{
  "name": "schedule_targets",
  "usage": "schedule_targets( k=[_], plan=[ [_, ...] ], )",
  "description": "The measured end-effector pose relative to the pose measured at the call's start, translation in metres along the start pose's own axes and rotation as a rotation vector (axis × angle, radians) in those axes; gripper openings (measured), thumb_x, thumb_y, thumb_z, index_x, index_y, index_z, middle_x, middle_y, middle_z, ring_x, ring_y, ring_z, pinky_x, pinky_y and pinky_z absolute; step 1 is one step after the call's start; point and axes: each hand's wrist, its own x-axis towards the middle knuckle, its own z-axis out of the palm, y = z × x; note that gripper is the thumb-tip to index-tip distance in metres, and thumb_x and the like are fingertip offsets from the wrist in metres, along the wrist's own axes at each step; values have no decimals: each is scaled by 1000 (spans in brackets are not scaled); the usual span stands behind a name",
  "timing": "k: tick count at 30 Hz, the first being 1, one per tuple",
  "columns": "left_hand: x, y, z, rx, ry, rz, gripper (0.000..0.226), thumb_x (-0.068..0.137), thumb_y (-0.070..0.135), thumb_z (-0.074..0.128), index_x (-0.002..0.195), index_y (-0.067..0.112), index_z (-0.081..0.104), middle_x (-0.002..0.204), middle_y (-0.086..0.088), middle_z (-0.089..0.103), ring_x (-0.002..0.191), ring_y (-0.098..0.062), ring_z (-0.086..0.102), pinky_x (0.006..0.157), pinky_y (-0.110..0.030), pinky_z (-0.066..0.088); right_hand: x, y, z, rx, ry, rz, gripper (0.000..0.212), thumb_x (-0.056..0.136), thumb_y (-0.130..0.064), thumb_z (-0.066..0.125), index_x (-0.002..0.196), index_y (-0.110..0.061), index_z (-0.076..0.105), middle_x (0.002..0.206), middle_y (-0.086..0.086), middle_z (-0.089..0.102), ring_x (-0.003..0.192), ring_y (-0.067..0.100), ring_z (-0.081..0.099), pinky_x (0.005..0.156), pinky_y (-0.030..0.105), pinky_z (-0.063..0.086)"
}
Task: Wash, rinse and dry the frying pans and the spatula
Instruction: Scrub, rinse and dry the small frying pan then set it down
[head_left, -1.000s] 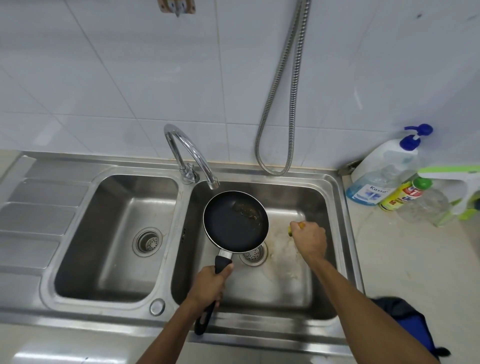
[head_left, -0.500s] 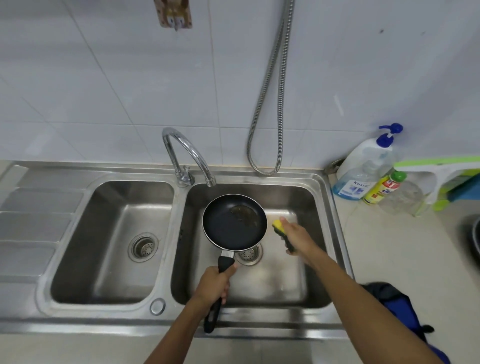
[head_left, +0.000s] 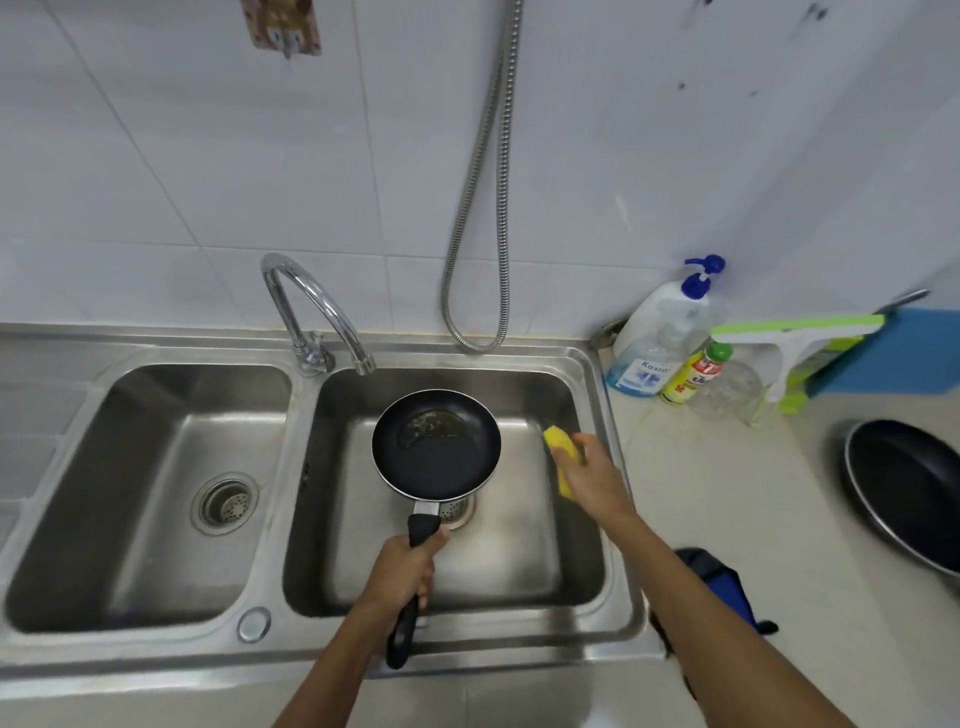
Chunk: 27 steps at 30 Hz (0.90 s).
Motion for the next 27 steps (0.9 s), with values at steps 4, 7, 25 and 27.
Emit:
schedule_targets(
  k=[4,7,25,27],
  plan=[
    [1,1,18,-7,35,-18,53,96,32,68,55,15,39,44,-2,34,35,-17,32,38,-23,31,21,21,-34,-445,273,-50,53,95,-58,52,133,-22,42,119,15,56,109,37,57,83,44,48],
    [4,4,29,-5,60,-33,54,96,33,69,54,16,39,45,-2,34,37,-16,32,39,-23,31,44,31,-50,-537,376,-32,53,95,-56,50,132,-19,42,120,20,54,110,39,53,81,46,49],
    [3,19,75,-71,102,-68,48,99,22,63,57,13,42,43,-2,34,36,-15,34,39,-22,33,96,51,-59,-641,570,-143,69,89,-63,57,129,-9,45,119,27,53,100,41,52,78,47,44],
    [2,24,80,-107,101,-63,49,100,25,63,57,12,43,44,-4,36,36,-16,36,40,-24,35,75,37,-50,-611,609,-290,67,91,-60,56,132,-7,47,127,25,52,106,41,51,82,49,45]
  ],
)
